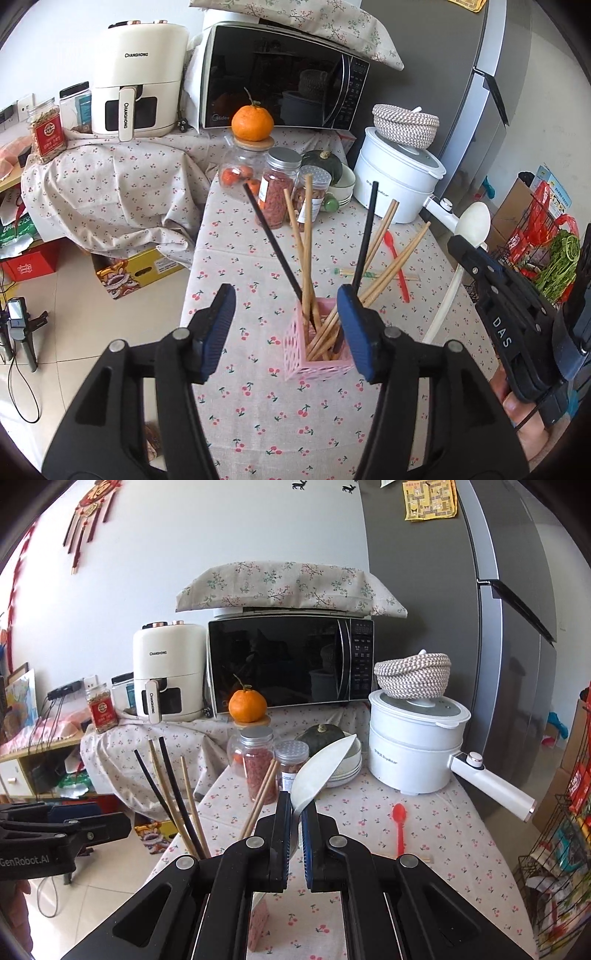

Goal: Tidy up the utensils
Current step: 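Lower the white spoon into the pink basket and open the right tool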

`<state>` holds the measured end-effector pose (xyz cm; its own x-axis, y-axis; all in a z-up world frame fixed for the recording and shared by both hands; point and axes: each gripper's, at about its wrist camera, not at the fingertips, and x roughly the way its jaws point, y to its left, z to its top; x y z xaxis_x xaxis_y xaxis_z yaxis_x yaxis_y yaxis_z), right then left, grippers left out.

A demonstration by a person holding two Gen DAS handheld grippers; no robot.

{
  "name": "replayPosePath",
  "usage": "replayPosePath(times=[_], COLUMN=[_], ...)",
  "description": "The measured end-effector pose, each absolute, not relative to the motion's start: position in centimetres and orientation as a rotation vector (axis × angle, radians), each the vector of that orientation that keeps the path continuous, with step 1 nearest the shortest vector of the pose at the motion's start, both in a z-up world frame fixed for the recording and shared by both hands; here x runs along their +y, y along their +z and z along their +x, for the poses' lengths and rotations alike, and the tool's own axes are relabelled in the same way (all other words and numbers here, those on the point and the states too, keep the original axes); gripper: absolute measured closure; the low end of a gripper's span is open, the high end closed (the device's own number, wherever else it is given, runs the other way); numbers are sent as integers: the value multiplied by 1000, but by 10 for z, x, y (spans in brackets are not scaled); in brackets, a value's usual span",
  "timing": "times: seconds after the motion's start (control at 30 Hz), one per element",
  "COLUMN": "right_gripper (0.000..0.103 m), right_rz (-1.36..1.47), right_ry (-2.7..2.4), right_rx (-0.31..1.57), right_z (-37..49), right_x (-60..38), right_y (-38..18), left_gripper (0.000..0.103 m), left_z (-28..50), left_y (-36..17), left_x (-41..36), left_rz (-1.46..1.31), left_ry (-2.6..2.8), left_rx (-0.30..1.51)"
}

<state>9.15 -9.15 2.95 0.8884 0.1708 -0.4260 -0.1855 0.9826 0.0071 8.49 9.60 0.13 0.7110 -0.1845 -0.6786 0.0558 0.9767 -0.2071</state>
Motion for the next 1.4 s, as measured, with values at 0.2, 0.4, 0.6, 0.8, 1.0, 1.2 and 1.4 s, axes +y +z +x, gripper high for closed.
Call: replayPosePath(times=[0.2, 0.4, 0.6, 0.8, 1.0, 1.2, 1.4], right_gripper=[97, 97, 98, 91, 91, 90, 81], right_rz=[-110, -215, -224, -101, -51, 142, 255], right_ry=[124, -2, -41, 58, 142, 282, 313], right_rx=[396, 342, 357, 424, 488, 603, 603], right_z=[94, 97, 101, 92, 90, 96, 90], right_x=[-56, -32, -24, -34, -47, -74, -106], right_y=[15, -2, -20, -19, -14, -12, 9], left_gripper=[45, 45, 45, 45, 45, 45, 41], left_z=[84, 82, 78, 77, 78, 79, 79], left_y=[-12, -16, -15, -15, -17, -20, -24], left_x=[116, 130, 135, 139, 136, 130, 123], left_rz=[-181, -202, -218, -230, -243, -232, -223], left_ry=[-106, -98, -107, -114, -130, -147, -170], left_rx=[822, 838, 839, 842, 854, 871, 903])
